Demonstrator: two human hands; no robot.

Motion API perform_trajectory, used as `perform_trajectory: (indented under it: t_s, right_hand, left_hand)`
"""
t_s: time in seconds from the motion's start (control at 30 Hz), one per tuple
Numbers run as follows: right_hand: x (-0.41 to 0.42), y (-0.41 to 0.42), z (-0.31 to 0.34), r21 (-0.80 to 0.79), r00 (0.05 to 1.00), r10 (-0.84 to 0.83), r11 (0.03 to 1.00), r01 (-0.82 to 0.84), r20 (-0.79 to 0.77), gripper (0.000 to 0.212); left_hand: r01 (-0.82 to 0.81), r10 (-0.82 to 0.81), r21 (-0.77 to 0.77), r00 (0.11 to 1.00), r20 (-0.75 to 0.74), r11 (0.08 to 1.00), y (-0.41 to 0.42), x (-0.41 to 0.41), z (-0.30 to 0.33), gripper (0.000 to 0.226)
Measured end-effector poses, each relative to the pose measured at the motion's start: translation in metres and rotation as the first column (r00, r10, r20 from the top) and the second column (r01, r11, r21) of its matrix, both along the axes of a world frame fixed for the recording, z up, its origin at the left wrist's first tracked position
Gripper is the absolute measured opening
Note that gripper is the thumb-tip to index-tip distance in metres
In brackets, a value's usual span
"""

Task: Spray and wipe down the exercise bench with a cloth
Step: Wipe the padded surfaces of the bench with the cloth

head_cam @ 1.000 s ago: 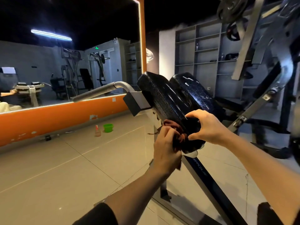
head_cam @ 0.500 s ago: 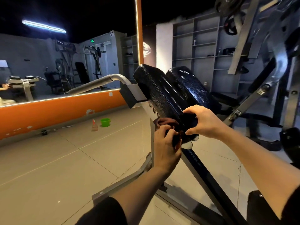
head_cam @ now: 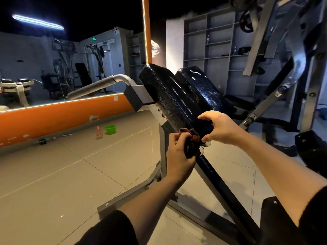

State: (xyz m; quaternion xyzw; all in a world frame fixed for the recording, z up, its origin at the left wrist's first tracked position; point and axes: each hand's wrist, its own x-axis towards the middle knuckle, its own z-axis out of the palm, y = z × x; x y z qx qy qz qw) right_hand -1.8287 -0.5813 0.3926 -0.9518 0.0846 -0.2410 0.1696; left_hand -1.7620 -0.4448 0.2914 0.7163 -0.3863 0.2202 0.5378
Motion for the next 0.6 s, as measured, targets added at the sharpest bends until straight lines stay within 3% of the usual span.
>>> perform_trajectory:
  t_s: [0.13,0.2,0.4,0.5,0.6]
  right_hand:
    - [-0.001,0.001,0.002,0.019,1.0,0.005,1.0,-0.005,0.003,0.074]
    - [-0.001,0.001,0.004,0.02,1.0,0.002,1.0,-0.002,0.011,0.074]
    - [-0.001,0.004,0.01,-0.043,1.0,0.006,0.999,-0.005,0.001,0.073]
    - [0.002,0.004,0.015,-0.033,0.999,0.026,0.999,-0.025,0.045,0.069]
    - [0.011,0.008,0.023,-0.023,0.996,0.041,0.999,-0.039,0.084,0.066]
  left_hand:
    - [-0.128,0.122,-0.194,0.992,-0.041,0.973,0.007,0.016,0.014,0.041]
    - [-0.164,0.154,-0.216,0.986,-0.064,0.962,-0.003,0.015,0.02,0.044]
    - [0.063,-0.067,0.122,0.997,0.028,0.991,-0.001,-0.011,-0.015,0.041]
    - [-0.055,0.058,-0.122,0.998,0.018,0.991,0.008,0.005,0.022,0.037]
    - [-0.232,0.254,-0.294,0.967,0.038,0.927,0.015,0.027,0.088,0.046]
